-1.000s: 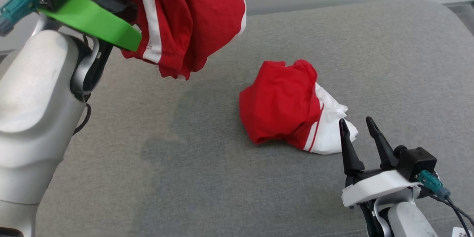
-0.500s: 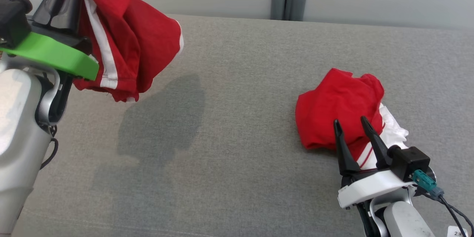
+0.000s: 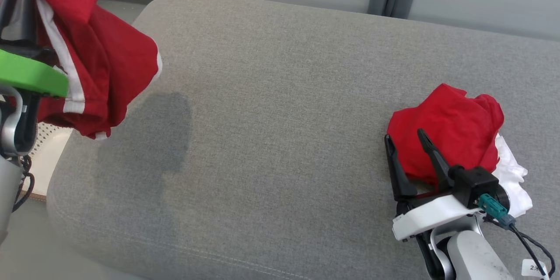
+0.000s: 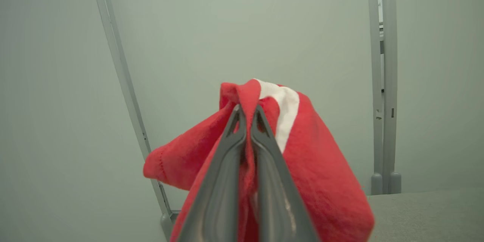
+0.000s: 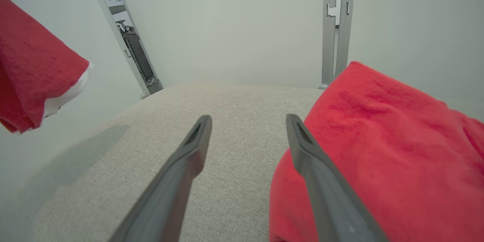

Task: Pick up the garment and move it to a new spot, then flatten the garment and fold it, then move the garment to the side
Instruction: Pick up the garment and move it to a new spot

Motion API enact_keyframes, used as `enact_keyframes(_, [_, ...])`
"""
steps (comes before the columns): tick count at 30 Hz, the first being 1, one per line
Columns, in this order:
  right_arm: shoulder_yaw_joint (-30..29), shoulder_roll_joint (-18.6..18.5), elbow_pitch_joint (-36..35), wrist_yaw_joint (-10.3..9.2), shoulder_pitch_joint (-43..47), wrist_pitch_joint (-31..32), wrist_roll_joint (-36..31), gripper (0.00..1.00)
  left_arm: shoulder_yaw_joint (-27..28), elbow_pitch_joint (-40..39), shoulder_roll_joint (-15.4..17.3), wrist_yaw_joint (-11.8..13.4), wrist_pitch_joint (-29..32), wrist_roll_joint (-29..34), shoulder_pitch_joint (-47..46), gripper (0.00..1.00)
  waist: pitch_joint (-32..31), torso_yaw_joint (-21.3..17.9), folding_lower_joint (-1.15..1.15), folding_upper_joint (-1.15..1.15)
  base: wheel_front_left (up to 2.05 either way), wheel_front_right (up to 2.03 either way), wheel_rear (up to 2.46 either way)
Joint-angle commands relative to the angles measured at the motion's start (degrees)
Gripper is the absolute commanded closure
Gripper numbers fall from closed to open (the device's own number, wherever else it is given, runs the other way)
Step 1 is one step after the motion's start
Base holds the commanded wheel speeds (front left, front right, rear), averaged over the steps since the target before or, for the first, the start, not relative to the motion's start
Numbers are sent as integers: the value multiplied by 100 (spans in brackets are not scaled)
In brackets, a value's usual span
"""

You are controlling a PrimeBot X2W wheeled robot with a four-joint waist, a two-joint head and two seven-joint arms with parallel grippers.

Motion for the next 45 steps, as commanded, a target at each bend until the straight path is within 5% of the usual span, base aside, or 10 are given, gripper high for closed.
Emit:
enact_keyframes(1, [-11,-40,-55,-3,-105,35,-63,0,90,21,36,-25,-21,58,-29,100,119,-79,0,0,0,0,0])
enact_keyframes(24, [-72,-354,-2559,-3,-376,1215,-825,0,1524,1301,-323,-533,-23,720,-804,100,1542,-1203,0,0,0,0,0])
enact_keyframes(35, [-127,-399,-3292,-4,-347,1580,-1036,0,1952,2516,-698,-590,-16,764,-732,100,2006,-1283,0,0,0,0,0])
enact_keyframes(43, [-43,-382,-3460,-4,-421,1676,-1092,0,1725,3343,-821,-587,-16,435,-552,100,2088,-1280,0,0,0,0,0])
enact_keyframes(44, [-44,-378,-3456,-4,-415,1666,-1095,0,1733,3368,-799,-587,-16,420,-573,63,2083,-1276,0,0,0,0,0])
enact_keyframes(45, [-46,-382,-3440,-4,-407,1659,-1093,0,1768,3363,-772,-587,-16,420,-596,5,2070,-1271,0,0,0,0,0])
